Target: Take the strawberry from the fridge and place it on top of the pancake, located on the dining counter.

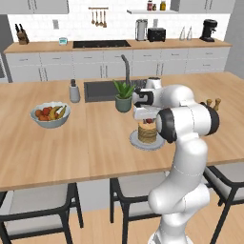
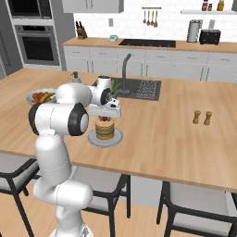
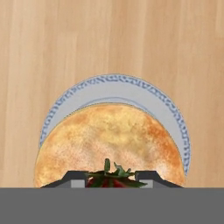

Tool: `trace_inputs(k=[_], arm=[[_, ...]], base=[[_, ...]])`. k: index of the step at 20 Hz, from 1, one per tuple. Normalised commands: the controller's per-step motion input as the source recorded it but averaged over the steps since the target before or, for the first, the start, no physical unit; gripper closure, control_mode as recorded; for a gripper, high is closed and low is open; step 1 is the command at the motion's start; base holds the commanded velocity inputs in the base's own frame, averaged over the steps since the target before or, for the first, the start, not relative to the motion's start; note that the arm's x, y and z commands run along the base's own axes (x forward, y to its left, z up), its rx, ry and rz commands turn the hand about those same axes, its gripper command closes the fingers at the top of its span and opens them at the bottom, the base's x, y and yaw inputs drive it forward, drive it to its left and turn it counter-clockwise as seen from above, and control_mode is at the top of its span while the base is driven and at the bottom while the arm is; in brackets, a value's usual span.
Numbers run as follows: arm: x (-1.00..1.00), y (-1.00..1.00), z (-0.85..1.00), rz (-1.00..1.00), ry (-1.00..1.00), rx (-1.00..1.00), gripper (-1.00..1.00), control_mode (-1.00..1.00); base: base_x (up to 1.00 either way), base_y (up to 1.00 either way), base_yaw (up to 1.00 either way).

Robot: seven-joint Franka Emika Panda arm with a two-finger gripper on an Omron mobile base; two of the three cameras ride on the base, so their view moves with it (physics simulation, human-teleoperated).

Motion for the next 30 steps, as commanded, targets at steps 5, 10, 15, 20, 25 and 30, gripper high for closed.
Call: trace_inputs(k=[5, 10, 15, 20, 25, 30], arm=[[-0.03, 0.00, -0.11, 0.00, 0.00, 0.00, -1.00, -1.00], [0.00, 0.00, -0.05, 0.00, 0.03, 0.00, -1.00, -1.00], [0.00, 0.00, -0.02, 0.00, 0.02, 0.00, -1.00, -1.00], [-0.05, 0.00, 0.00, 0.00, 0.00, 0.00, -1.00, -1.00], [-0.28, 0.00, 0.00, 0.00, -0.01, 0.00, -1.00, -1.00], [-0.39, 0.00, 0.00, 0.00, -0.09, 0.00, -1.00, -1.00]], base=[[0.00, 0.00, 0.00], [0.00, 0.00, 0.00], [0.00, 0.00, 0.00], [0.00, 0.00, 0.00], [0.00, 0.00, 0.00], [0.00, 0.00, 0.00]])
